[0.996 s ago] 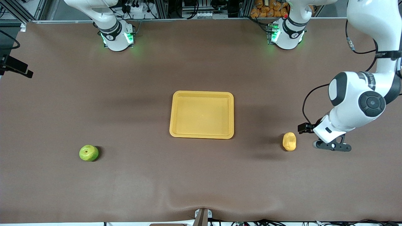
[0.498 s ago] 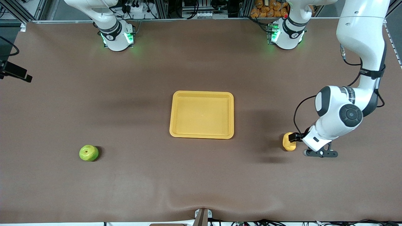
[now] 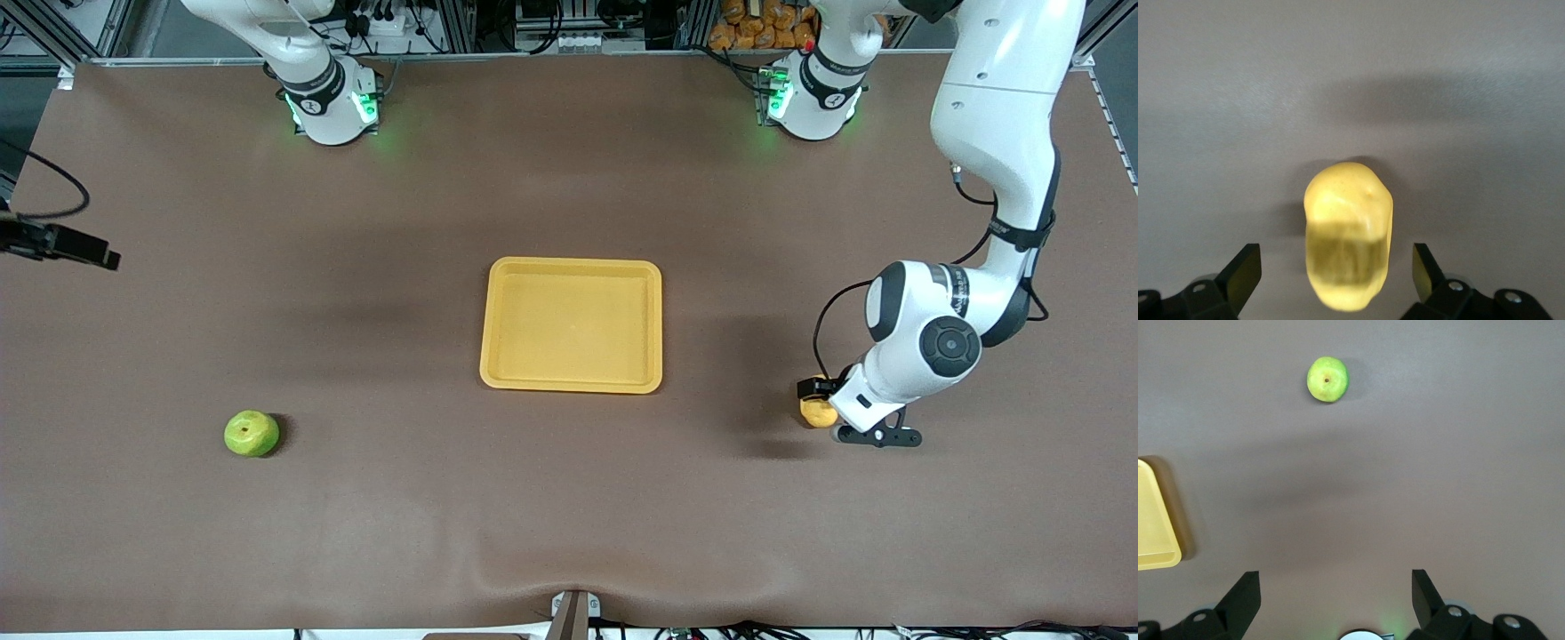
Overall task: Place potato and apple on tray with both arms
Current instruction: 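Lower the left gripper and grasp the potato while the right gripper reaches the apple, then carry the potato over the tray while the right gripper grasps the apple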
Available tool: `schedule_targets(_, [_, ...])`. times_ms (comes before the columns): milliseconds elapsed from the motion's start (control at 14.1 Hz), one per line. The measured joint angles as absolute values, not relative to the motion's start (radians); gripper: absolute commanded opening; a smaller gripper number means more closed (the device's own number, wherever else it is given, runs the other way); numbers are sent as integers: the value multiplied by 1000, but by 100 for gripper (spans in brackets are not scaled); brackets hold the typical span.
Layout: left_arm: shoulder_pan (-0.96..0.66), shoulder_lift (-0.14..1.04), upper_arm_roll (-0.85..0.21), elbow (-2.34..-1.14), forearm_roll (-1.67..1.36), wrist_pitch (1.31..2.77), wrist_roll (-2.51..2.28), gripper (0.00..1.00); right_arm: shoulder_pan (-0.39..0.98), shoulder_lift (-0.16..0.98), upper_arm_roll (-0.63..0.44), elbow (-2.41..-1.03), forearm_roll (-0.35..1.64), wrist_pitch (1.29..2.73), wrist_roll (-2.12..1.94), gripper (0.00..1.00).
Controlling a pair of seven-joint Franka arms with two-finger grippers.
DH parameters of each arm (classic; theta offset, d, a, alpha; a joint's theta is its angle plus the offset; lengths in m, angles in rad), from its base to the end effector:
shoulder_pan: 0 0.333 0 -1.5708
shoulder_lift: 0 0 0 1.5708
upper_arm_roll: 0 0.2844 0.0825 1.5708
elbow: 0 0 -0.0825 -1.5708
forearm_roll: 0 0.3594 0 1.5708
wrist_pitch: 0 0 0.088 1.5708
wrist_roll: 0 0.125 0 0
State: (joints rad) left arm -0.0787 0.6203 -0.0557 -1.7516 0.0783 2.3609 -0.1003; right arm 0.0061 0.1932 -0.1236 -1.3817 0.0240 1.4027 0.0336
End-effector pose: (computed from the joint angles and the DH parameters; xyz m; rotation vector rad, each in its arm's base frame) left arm 0.6234 -0.0804 0.1903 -3.1157 0.1244 0.0106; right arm 0.5575 -0.0563 0.5398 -3.1143 0.2322 0.2670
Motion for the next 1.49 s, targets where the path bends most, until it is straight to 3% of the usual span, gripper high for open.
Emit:
schedule_targets(142, [-82, 642, -56, -1751, 79, 2382, -100, 100, 6, 235, -122, -1382, 24, 1448, 34, 100])
schedule_targets(213, [-85, 650, -56, -1751, 79, 2392, -100, 55, 6, 254, -121, -1383, 24, 1469, 34, 100])
schedule_targets(284, [-87, 657, -56, -1750, 79, 2398, -100, 2, 6, 273, -121, -1383, 24, 1482, 34, 100])
schedule_targets(924, [-89, 649, -56, -1732, 83, 2384, -101, 0, 6, 399, -117, -1384, 24, 1614, 34, 100])
schedule_targets(1493, [-239, 487, -59, -1728, 86, 2150, -309, 0, 5, 535, -115, -1385, 24, 1783, 34, 100])
